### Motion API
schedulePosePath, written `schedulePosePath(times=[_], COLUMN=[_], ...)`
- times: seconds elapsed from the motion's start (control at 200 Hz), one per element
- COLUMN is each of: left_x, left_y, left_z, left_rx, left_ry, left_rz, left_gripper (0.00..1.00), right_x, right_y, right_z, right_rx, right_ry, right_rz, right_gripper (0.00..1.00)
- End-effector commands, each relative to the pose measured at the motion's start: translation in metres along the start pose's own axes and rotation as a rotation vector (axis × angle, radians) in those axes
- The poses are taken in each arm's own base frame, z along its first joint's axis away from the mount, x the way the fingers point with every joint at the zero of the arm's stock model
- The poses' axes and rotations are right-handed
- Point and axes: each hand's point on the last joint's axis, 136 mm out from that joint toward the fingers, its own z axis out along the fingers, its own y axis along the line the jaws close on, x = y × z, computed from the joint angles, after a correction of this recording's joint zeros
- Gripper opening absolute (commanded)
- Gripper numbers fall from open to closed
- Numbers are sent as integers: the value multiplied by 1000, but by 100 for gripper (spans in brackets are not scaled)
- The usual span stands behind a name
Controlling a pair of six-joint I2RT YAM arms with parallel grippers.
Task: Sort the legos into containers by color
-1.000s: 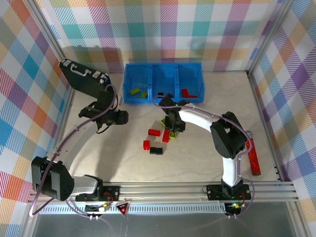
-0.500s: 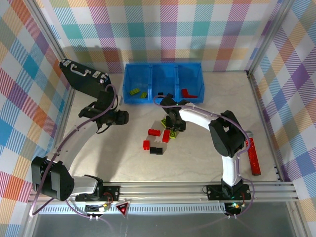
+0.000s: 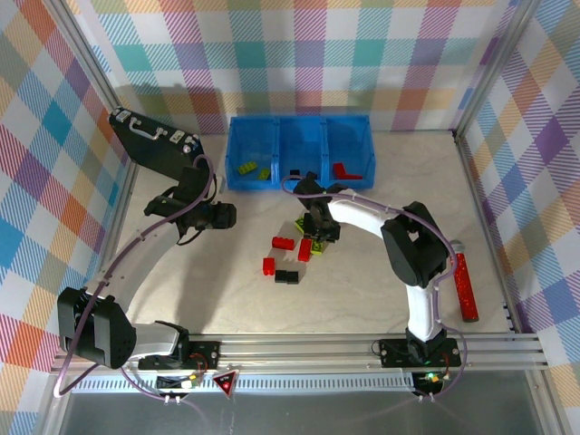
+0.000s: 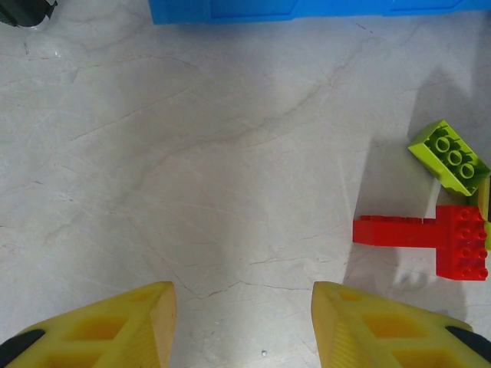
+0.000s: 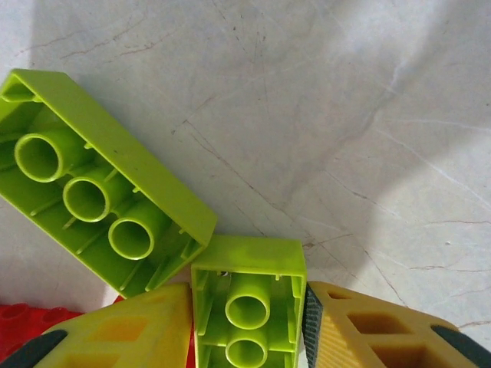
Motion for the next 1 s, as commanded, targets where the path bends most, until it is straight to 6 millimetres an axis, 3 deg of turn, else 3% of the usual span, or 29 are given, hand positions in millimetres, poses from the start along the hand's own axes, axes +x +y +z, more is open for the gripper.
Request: schedulePosePath(times=[0.0, 0.18, 0.415, 0.63, 0.765, 0.995], left_x=[-5, -5, -8, 4, 12, 35], left_y=[0, -1, -12, -12, -12, -15], left_z=[-6, -6, -7, 23, 36, 51], left_rx=[11, 13, 59, 74, 79, 98], left_ry=[-18, -16, -24, 16, 26, 116], left_rz=[-17, -18, -67, -234, -313, -348], left_gripper=[50, 50, 50, 48, 48, 48], right_x=[7, 7, -2, -14, -30, -77], right_y=[-3, -6, -13, -13, 7, 76], right_z=[10, 8, -21, -61, -91, -127], right_rx=[7, 11, 11, -25, -121, -315], right_ry=[35, 27, -49, -142, -210, -321], right_rz=[2, 2, -16, -51, -116, -275], right_gripper=[43, 40, 33, 30, 30, 29])
